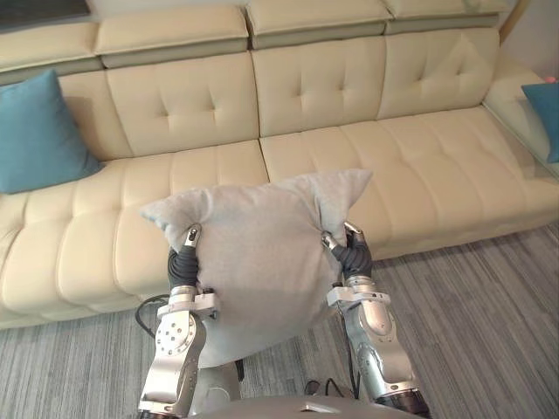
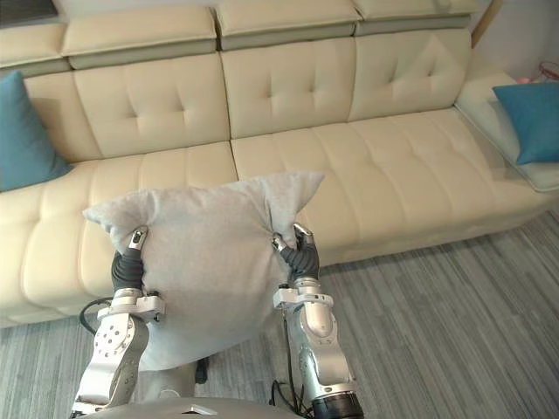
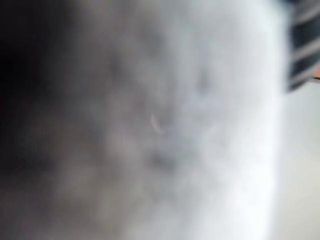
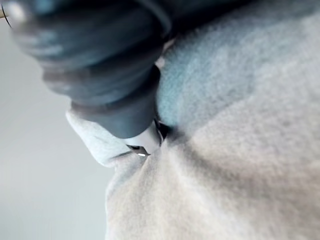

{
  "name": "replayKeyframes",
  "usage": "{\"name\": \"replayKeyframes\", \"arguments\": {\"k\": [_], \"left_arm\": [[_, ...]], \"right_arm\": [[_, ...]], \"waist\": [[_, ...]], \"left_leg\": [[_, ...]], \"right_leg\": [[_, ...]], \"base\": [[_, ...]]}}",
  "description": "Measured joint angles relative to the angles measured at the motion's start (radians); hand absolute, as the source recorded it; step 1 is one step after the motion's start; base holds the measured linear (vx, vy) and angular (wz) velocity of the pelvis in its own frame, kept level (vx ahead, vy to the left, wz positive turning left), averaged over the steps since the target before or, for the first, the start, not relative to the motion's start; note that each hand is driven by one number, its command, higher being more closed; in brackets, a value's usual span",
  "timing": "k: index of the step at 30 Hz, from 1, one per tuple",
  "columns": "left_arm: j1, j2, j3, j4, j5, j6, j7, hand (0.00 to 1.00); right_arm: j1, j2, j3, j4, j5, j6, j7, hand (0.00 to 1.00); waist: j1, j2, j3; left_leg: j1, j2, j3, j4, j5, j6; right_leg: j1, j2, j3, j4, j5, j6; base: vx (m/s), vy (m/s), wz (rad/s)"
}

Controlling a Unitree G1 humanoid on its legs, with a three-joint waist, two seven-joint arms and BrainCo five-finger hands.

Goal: Pick up cushions and gather them together orderly.

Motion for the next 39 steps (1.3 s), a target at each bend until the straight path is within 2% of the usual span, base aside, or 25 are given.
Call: {"name": "replayKeyframes", "arguments": {"k": [1,2,4,6,7,8,9,10,11,12,13,14,15,16,17,18,21,23,26,32,36,39], "left_arm": [[0.017,0.01,0.02,0.0,0.0,0.001,0.0,1.0],[0.021,0.017,0.02,0.001,0.0,0.001,0.0,1.0],[0.02,0.019,0.019,0.004,0.0,0.002,-0.002,1.0],[0.009,0.021,0.019,0.012,0.0,0.002,-0.004,1.0],[0.006,0.025,0.02,0.018,0.001,0.004,-0.004,1.0],[0.008,0.035,0.016,0.024,0.001,0.013,-0.008,1.0],[0.01,0.04,0.016,0.025,0.001,0.016,-0.01,1.0],[0.013,0.047,0.016,0.025,0.002,0.016,-0.012,1.0],[0.012,0.049,0.017,0.025,0.002,0.015,-0.012,1.0],[0.012,0.048,0.016,0.025,0.002,0.015,-0.012,1.0],[0.012,0.048,0.016,0.025,0.002,0.015,-0.012,1.0],[0.009,0.048,0.016,0.025,0.002,0.015,-0.013,1.0],[-0.006,0.052,0.016,0.031,0.004,0.015,-0.026,1.0],[-0.022,0.026,0.014,0.081,0.005,0.012,-0.036,1.0],[-0.022,0.011,0.007,0.091,0.005,0.012,-0.04,1.0],[-0.028,-0.002,0.0,0.091,0.012,0.012,-0.044,1.0],[-0.043,-0.005,-0.014,0.092,0.022,0.012,-0.046,1.0],[-0.043,-0.003,-0.012,0.092,0.022,0.012,-0.046,1.0],[-0.044,-0.005,-0.014,0.092,0.022,0.012,-0.043,1.0],[-0.093,-0.004,-0.018,0.132,0.026,0.012,-0.006,1.0],[-0.24,0.009,-0.016,0.182,0.036,0.008,0.081,1.0],[-0.414,0.024,-0.012,0.239,0.044,-0.009,0.158,1.0]], "right_arm": [[-0.017,0.004,0.021,0.05,0.0,-0.001,0.005,1.0],[-0.02,0.003,0.024,0.07,0.0,-0.001,0.009,1.0],[-0.023,0.004,0.026,0.105,-0.001,0.005,0.014,1.0],[-0.023,0.004,0.022,0.11,-0.002,0.008,0.019,1.0],[-0.027,0.005,0.019,0.128,-0.002,0.007,0.027,1.0],[-0.032,0.007,0.013,0.164,-0.013,0.008,0.036,1.0],[-0.033,0.009,0.013,0.177,-0.018,0.008,0.04,1.0],[-0.025,0.013,0.014,0.184,-0.032,0.008,0.051,1.0],[-0.023,0.015,0.014,0.184,-0.032,0.008,0.054,1.0],[-0.023,0.014,0.011,0.18,-0.032,0.008,0.054,1.0],[-0.023,0.014,0.011,0.179,-0.032,0.008,0.054,1.0],[-0.023,0.012,0.009,0.178,-0.031,0.008,0.055,1.0],[-0.012,0.011,0.004,0.163,-0.03,0.008,0.057,1.0],[-0.015,-0.019,-0.001,0.163,-0.031,0.008,0.056,1.0],[-0.009,-0.036,-0.004,0.156,-0.03,0.009,0.056,1.0],[-0.004,-0.047,-0.011,0.141,-0.03,0.009,0.056,1.0],[0.02,-0.039,-0.037,0.104,-0.03,0.009,0.056,1.0],[0.03,-0.033,-0.038,0.086,-0.03,0.009,0.057,1.0],[0.034,-0.033,-0.038,0.086,-0.03,0.009,0.056,1.0],[0.008,-0.03,-0.039,0.088,-0.045,0.009,0.028,1.0],[-0.151,-0.03,-0.041,0.096,-0.12,0.009,-0.063,1.0],[-0.326,-0.031,-0.049,0.104,-0.164,0.009,-0.154,1.0]], "waist": [[-0.003,-0.046,-0.025],[-0.003,-0.059,-0.034],[0.002,-0.073,-0.045],[-0.002,-0.072,-0.045],[-0.004,-0.073,-0.044],[-0.011,-0.072,-0.043],[-0.015,-0.07,-0.042],[-0.027,-0.065,-0.039],[-0.036,-0.061,-0.039],[-0.039,-0.054,-0.035],[-0.041,-0.053,-0.034],[-0.053,-0.05,-0.033],[-0.076,-0.071,-0.036],[-0.058,-0.033,-0.027],[-0.058,-0.012,-0.028],[-0.058,0.008,-0.028],[-0.057,0.007,-0.028],[-0.046,-0.004,-0.036],[-0.033,-0.003,-0.038],[-0.027,-0.002,-0.039],[-0.026,-0.004,-0.034],[-0.024,-0.004,0.006]], "left_leg": [[-0.015,-0.026,0.057,0.071,-0.058,0.043],[-0.021,-0.033,0.082,0.109,-0.093,0.062],[-0.012,-0.06,0.14,0.165,-0.167,0.11],[0.015,-0.085,0.158,0.15,-0.181,0.131],[0.046,-0.096,0.161,0.131,-0.189,0.141],[0.118,-0.109,0.148,0.078,-0.199,0.139],[0.145,-0.109,0.146,0.06,-0.199,0.139],[0.209,-0.105,0.128,0.017,-0.206,0.136],[0.242,-0.101,0.117,-0.006,-0.208,0.134],[0.278,-0.094,0.111,-0.024,-0.213,0.123],[0.288,-0.092,0.109,-0.025,-0.215,0.118],[0.313,-0.082,0.099,-0.031,-0.215,0.114],[0.356,-0.076,0.045,-0.015,-0.257,0.034],[0.364,-0.053,0.019,0.008,-0.292,0.015],[0.365,-0.035,0.004,0.015,-0.293,0.014],[0.366,-0.012,-0.008,0.016,-0.301,0.005],[0.385,0.009,-0.021,-0.024,-0.298,0.002],[0.396,0.012,-0.022,-0.065,-0.29,-0.013],[0.399,0.007,-0.037,-0.078,-0.273,-0.029],[0.398,-0.015,-0.074,-0.127,-0.233,-0.023],[0.306,-0.048,-0.099,-0.113,-0.207,-0.013],[0.217,-0.066,-0.107,-0.073,-0.189,-0.014]], "right_leg": [[0.001,-0.053,0.031,-0.009,0.001,0.036],[0.002,-0.073,0.042,-0.003,0.005,0.052],[-0.039,-0.123,0.06,0.092,0.031,0.111],[-0.107,-0.154,0.058,0.231,0.058,0.144],[-0.141,-0.165,0.055,0.32,0.097,0.146],[-0.177,-0.178,0.032,0.451,0.182,0.121],[-0.191,-0.181,0.025,0.495,0.19,0.111],[-0.226,-0.182,-0.017,0.602,0.121,0.061],[-0.253,-0.177,-0.061,0.624,0.074,0.043],[-0.289,-0.16,-0.116,0.581,0.027,0.022],[-0.3,-0.151,-0.128,0.555,0.018,0.014],[-0.323,-0.119,-0.151,0.441,0.013,0.01],[-0.291,-0.035,-0.11,0.037,0.304,-0.015],[-0.266,-0.007,-0.096,0.024,0.357,-0.023],[-0.239,0.009,-0.101,-0.007,0.347,-0.011],[-0.217,0.034,-0.118,-0.045,0.345,-0.015],[-0.176,0.062,-0.138,-0.106,0.36,-0.022],[-0.081,0.089,-0.14,-0.324,0.459,-0.011],[-0.079,0.085,-0.142,-0.322,0.467,-0.02],[-0.079,0.063,-0.161,-0.322,0.47,-0.021],[-0.151,0.027,-0.167,-0.322,0.501,-0.019],[-0.214,0.004,-0.179,-0.322,0.531,-0.023]], "base": [[0.5,0.38,-0.59],[0.52,0.348,-0.67],[0.46,0.286,-0.42],[0.36,0.208,-0.13],[0.45,0.204,-0.02],[0.36,0.135,0.01],[0.31,0.084,0.12],[0.23,0.002,0.21],[0.3,-0.07,0.25],[0.22,-0.075,0.17],[0.26,-0.144,0.19],[0.43,-0.334,0.72],[0.52,-0.459,0.7],[0.43,-0.39,0.62],[0.22,-0.228,0.08],[0.17,-0.154,0.19],[0.07,-0.077,0.15],[0.04,0.022,0.01],[0.05,0.15,0.11],[0.02,0.103,0.23],[-0.11,0.092,0.19],[-0.2,0.09,0.26]]}}
